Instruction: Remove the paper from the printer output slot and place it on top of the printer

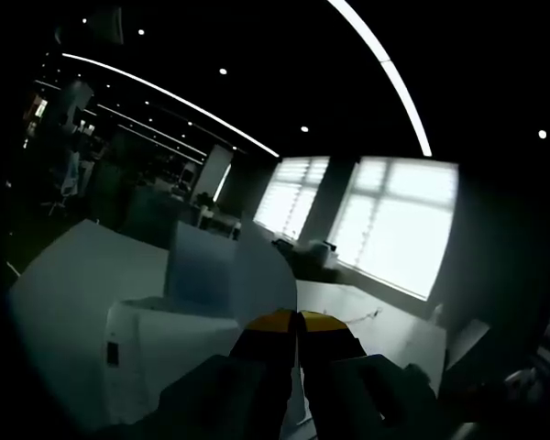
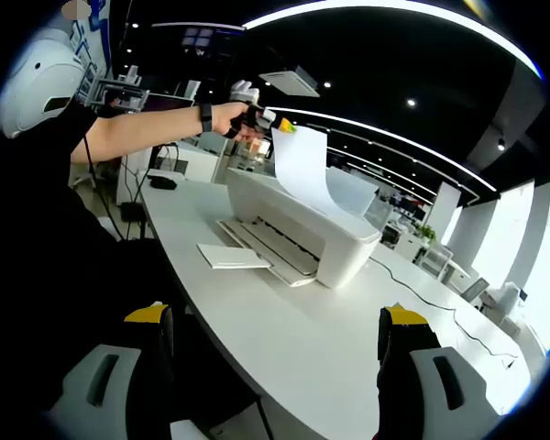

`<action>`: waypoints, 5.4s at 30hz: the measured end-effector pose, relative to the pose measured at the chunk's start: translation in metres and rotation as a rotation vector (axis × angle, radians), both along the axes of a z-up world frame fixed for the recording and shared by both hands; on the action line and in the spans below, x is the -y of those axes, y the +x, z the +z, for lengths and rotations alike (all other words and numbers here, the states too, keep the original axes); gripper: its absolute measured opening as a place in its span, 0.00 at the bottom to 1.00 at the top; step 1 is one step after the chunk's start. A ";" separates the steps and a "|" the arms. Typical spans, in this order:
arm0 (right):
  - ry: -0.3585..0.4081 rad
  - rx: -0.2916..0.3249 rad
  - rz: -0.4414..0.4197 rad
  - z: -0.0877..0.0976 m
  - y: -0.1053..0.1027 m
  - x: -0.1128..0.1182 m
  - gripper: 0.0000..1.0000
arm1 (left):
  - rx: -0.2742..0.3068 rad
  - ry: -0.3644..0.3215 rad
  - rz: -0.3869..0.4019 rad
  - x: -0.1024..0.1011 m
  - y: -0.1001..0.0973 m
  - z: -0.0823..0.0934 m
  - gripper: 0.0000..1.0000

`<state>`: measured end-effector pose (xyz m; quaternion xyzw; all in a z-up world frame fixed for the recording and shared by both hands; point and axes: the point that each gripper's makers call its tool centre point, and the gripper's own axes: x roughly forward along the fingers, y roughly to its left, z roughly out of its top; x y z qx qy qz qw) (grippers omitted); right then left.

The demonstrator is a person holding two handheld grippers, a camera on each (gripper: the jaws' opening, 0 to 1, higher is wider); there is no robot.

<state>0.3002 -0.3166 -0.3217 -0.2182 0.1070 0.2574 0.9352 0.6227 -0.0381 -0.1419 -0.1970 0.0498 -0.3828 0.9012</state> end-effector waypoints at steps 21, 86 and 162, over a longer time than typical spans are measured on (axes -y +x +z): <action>-0.001 0.002 -0.001 0.001 0.000 0.001 0.88 | -0.008 0.014 -0.013 0.002 0.004 -0.002 0.05; 0.002 -0.002 -0.004 -0.001 0.001 0.002 0.88 | -0.030 0.041 -0.031 0.011 0.000 -0.018 0.05; 0.002 -0.007 -0.004 -0.002 0.003 0.001 0.88 | -0.066 0.076 -0.018 0.008 0.011 -0.046 0.06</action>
